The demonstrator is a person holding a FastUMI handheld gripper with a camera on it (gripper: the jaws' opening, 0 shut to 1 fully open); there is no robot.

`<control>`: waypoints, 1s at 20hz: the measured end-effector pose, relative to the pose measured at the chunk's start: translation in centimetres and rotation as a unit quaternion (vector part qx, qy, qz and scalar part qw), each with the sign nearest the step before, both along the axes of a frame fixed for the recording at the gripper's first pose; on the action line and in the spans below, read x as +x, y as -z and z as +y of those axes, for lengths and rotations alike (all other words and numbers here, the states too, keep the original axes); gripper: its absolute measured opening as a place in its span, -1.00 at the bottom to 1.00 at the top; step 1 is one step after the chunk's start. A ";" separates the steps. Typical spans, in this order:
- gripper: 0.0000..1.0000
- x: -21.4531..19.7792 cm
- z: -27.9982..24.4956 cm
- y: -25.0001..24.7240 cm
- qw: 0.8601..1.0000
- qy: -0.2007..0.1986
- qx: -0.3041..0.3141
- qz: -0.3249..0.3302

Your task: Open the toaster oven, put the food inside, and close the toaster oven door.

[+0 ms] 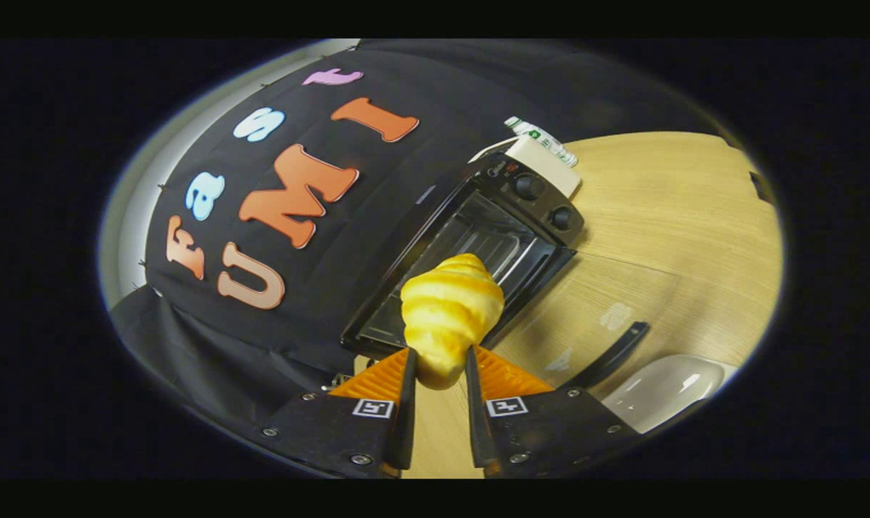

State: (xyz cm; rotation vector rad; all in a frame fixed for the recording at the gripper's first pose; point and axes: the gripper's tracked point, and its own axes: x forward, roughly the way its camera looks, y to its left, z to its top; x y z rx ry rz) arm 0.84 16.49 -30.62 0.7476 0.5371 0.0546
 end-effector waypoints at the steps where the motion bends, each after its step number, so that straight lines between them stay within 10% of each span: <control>1: -0.36 0.9 0.0 0.8 1.000 -0.002 -0.007 0.004; 20: -0.35 11.0 3.7 4.4 0.997 0.002 0.064 0.033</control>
